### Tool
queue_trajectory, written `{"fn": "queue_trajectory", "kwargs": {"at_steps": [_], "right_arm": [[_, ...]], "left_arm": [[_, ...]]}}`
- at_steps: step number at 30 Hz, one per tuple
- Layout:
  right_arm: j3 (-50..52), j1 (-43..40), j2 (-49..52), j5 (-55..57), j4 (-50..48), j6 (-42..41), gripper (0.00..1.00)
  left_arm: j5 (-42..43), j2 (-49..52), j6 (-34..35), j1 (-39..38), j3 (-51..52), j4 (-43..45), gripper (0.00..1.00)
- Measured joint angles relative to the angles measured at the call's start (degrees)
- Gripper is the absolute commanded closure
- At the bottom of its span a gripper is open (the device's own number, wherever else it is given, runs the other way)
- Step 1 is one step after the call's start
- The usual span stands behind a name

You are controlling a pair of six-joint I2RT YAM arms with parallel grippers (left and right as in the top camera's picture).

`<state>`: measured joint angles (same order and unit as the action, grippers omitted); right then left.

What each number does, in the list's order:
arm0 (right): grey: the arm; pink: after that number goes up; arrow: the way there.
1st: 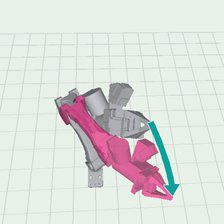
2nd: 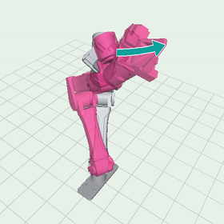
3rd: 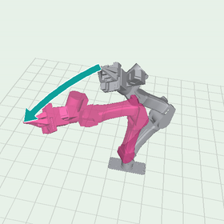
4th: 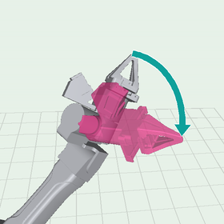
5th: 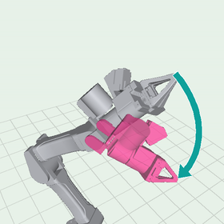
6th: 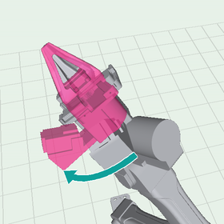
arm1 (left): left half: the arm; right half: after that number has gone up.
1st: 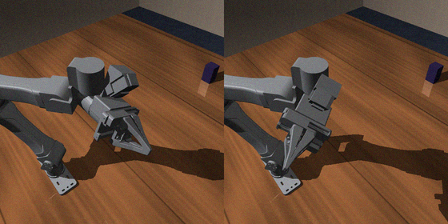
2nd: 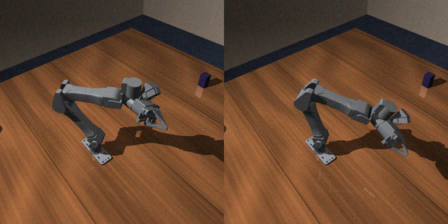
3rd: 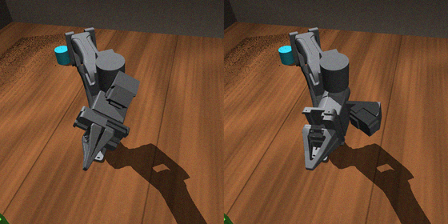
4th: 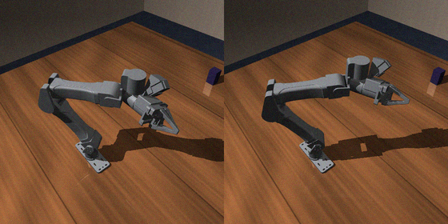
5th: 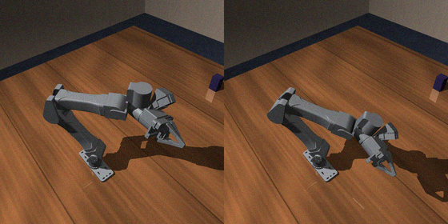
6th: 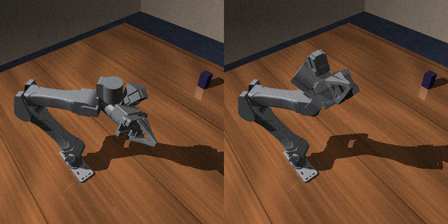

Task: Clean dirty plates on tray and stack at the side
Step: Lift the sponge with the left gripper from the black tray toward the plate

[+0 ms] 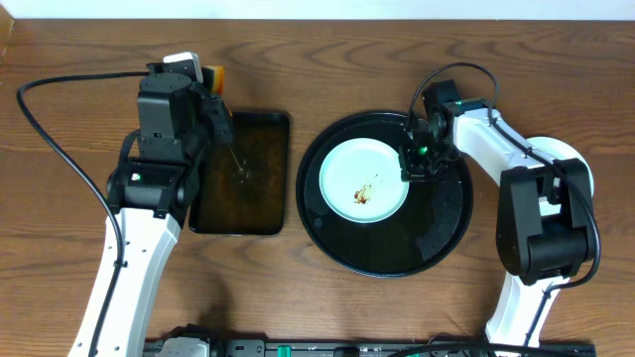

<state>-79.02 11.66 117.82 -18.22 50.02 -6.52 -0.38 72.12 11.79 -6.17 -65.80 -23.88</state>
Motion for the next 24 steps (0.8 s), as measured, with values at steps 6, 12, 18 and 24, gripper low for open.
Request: {"fn": "queue_trajectory", "kwargs": {"at_steps": [6, 12, 18, 24], "right_arm": [[0.0, 0.0, 0.0, 0.0, -0.02, 0.0, 0.99], [-0.02, 0.0, 0.0, 0.0, -0.02, 0.02, 0.99], [0.0, 0.0, 0.0, 0.0, -0.02, 0.02, 0.99], [0.0, 0.0, 0.0, 0.0, -0.02, 0.02, 0.99]], "left_arm": [[-0.02, 0.35, 0.24, 0.0, 0.09, -5.46, 0.92], [0.09, 7.63, 1.55, 0.02, 1.64, -10.16, 0.93], [3.39, 16.55, 2.47, 0.0, 3.28, -11.85, 0.93], [7.63, 16.92, 2.93, 0.0, 2.03, -15.91, 0.93]]}}
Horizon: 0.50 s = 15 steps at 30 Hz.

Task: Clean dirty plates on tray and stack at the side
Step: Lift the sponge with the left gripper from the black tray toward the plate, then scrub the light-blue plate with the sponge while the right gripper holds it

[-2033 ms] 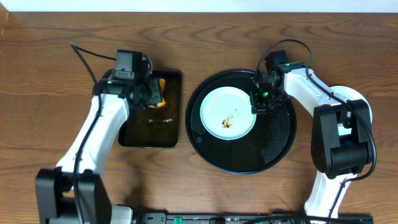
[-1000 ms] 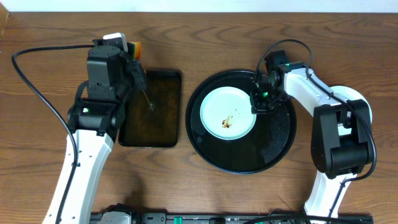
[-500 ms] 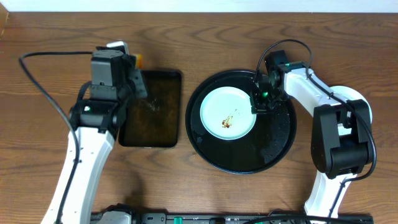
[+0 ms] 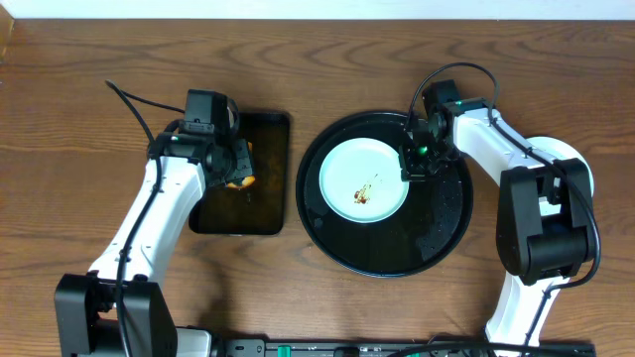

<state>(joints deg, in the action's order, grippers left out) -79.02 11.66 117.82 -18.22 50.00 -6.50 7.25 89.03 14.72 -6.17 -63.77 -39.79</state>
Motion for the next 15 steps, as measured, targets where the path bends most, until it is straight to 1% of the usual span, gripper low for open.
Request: {"fn": "queue_trajectory", "kwargs": {"at_steps": [5, 10, 15], "right_arm": [[-0.02, 0.0, 0.0, 0.0, 0.0, 0.0, 0.99], [0.0, 0.0, 0.0, 0.0, 0.0, 0.0, 0.99], [-0.02, 0.0, 0.0, 0.0, 0.0, 0.0, 0.99]], "left_arm": [[4.07, 0.0, -0.7, 0.0, -3.19, -1.62, 0.93], [11.06, 0.0, -1.66, -0.81, -4.63, 0.26, 0.93], [14.47, 0.02, -1.97, -6.64, -4.63, 5.2, 0.92]]}}
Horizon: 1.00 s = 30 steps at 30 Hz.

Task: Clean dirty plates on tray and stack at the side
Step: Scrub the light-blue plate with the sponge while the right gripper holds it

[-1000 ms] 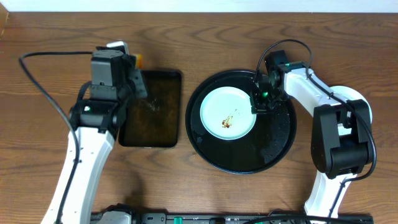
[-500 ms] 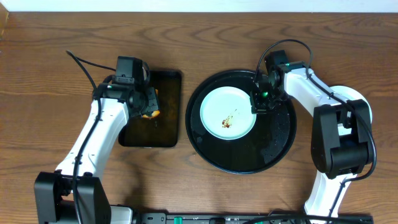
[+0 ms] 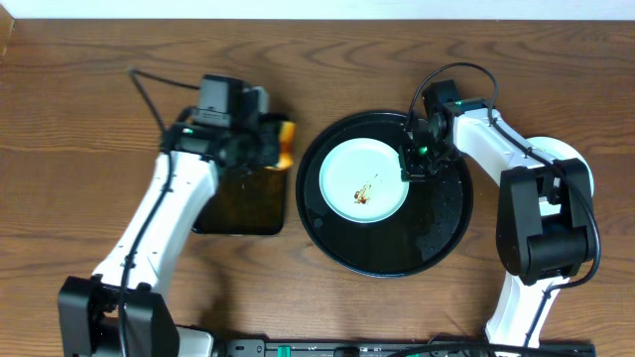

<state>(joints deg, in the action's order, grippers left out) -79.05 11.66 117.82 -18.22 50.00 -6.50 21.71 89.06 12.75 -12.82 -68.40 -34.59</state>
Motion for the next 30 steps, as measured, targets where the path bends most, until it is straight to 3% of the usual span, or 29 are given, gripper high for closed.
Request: {"fn": "queue_trajectory", "kwargs": {"at_steps": [6, 19, 30], "right_arm": [[0.02, 0.0, 0.0, 0.0, 0.0, 0.0, 0.99], [0.0, 0.0, 0.0, 0.0, 0.0, 0.0, 0.99], [0.02, 0.0, 0.0, 0.0, 0.07, 0.0, 0.99]], "left_arm": [[1.07, 2.32, 1.62, -8.55, -0.24, 7.72, 0.92], [1.16, 16.46, 16.17, -20.74, -0.33, 20.5, 0.93], [1.09, 24.22, 24.68, -24.37, -0.33, 27.45, 0.92]]}}
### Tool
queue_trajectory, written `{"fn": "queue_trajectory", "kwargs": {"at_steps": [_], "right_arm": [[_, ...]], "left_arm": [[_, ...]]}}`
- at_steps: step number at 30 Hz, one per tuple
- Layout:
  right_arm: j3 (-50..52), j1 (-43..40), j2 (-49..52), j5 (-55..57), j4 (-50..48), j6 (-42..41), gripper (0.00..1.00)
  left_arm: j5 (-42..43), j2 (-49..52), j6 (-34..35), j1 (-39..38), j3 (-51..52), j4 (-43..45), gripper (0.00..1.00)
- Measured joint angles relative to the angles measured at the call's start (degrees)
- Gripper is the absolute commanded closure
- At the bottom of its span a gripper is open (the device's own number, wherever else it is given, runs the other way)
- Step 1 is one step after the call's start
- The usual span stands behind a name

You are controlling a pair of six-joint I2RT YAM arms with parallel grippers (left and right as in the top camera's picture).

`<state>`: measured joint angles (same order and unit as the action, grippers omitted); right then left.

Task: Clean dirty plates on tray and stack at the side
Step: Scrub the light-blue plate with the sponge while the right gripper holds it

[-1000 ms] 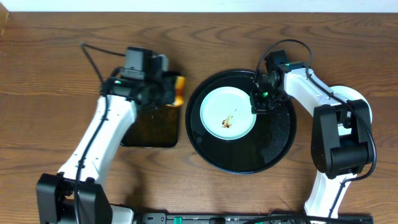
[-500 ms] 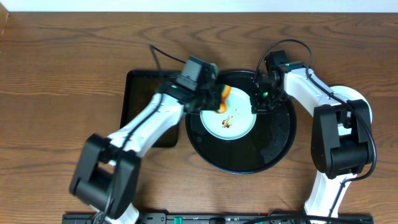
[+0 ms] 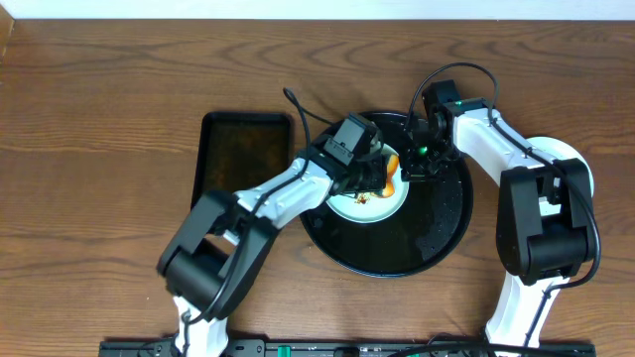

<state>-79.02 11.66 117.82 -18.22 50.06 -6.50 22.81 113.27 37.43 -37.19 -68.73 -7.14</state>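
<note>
A white plate with small brown stains lies in the left half of the round black tray. My left gripper reaches over the plate from the left, shut on an orange sponge, which is over the plate's upper right part. The arm hides much of the plate. My right gripper sits at the plate's right rim, shut on that edge.
A rectangular dark tray holding brownish liquid lies to the left of the round tray. The table is brown wood. Cables loop above both arms.
My left gripper with the orange sponge was at the upper right corner of the rectangular tray. It is now over the white plate. The right gripper has not moved.
My left gripper held the sponge above the rectangular tray's upper left. Then the sponge was low over the liquid in that tray, then at the tray's upper right corner, and now on the white plate. The right gripper stayed on the plate's rim throughout.
</note>
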Motion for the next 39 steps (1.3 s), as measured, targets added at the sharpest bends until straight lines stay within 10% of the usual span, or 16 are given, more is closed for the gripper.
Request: {"fn": "queue_trajectory", "kwargs": {"at_steps": [16, 29, 33, 39], "right_arm": [[0.0, 0.0, 0.0, 0.04, 0.07, 0.0, 0.99], [-0.02, 0.0, 0.0, 0.17, 0.76, 0.0, 0.98], [0.02, 0.02, 0.0, 0.79, 1.01, 0.39, 0.71], [-0.02, 0.37, -0.15, 1.18, -0.13, 0.37, 0.83]], "left_arm": [[-8.35, -0.98, -2.84, 2.43, -3.19, -20.59, 0.93], [-21.75, -9.49, -9.05, 3.26, -1.29, -16.02, 0.92], [-22.93, -14.12, -9.46, 3.26, -1.29, -19.41, 0.92], [-26.08, -18.82, -10.25, 5.95, -1.27, -27.39, 0.93]]}}
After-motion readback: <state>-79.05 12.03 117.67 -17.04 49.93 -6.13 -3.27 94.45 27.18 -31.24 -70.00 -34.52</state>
